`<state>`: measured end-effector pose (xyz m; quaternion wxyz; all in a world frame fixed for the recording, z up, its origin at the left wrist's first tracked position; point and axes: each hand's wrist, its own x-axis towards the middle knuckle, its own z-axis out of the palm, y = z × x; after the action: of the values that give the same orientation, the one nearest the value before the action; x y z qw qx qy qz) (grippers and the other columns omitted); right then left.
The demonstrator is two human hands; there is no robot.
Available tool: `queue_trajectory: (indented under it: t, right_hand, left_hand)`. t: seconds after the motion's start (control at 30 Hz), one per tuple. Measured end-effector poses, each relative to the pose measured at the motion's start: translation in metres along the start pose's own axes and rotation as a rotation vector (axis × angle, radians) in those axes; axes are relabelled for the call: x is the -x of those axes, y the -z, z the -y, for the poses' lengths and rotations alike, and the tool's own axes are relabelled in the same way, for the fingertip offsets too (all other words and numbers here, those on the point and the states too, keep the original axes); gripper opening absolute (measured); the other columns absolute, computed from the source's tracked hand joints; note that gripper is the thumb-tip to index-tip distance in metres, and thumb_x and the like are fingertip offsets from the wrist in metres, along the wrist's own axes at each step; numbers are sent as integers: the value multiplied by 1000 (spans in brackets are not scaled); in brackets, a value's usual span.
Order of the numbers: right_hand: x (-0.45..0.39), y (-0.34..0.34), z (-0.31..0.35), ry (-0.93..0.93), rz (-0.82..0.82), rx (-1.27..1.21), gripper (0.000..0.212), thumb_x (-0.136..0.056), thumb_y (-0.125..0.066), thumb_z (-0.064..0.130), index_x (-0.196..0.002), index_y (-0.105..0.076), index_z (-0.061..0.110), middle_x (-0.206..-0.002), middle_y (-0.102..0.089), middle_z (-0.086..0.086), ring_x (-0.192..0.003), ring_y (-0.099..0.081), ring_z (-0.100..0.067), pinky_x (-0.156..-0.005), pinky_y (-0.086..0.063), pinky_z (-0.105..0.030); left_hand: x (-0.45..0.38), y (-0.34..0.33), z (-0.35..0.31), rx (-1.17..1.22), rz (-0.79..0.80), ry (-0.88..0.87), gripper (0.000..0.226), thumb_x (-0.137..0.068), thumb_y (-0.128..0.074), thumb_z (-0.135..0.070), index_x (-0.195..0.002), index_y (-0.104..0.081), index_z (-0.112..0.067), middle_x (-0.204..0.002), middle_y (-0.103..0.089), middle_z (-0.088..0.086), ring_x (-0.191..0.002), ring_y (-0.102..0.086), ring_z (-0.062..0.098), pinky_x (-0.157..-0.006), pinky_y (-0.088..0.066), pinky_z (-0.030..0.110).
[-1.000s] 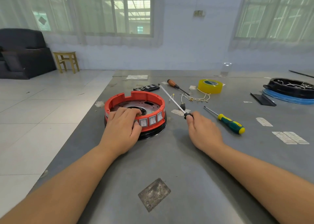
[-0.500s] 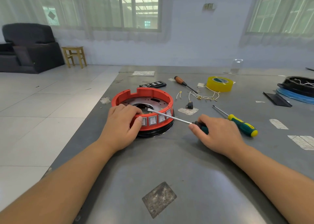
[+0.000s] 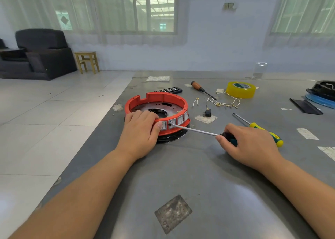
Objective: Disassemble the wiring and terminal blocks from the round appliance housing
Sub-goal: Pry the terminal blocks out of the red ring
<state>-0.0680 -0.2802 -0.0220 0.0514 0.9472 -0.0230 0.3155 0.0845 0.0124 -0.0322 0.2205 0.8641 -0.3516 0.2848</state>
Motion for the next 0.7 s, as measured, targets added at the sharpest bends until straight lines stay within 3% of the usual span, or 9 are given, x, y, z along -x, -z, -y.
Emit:
queue_trajectory:
  t: [0.17,0.47,0.7]
  right_hand:
    - [1,-2,8,-48,49,76,45,-94,-27,70,-84,-50,32,-64,-57,13,-59,-56,-7,-48,-51,-29]
    - [-2,-3,12,-29,108,139,46,-98,-19,67,-85,-45,31,-65,-53,11,-59,-55,-8,-51,-53,-33]
    - [-6,-6,19,-24,73,225,50,-98,-10,65,-82,-41,29,-61,-47,8,-55,-51,-13,-49,-46,-30]
  left_hand:
    - [-6,-4,-10,-81,34,73,39,-104,-32,-41,-102,-63,-18,-96,-58,-3,-94,-49,22,-95,-34,41]
    - [-8,-8,-11,2,9,94,35,-102,-36,-39,-102,-64,-18,-96,-59,-4,-94,-46,20,-96,-30,40]
    - [-10,-11,-10,7,-20,93,34,-101,-37,-39,-97,-63,-17,-93,-59,-3,-91,-47,22,-91,-29,40]
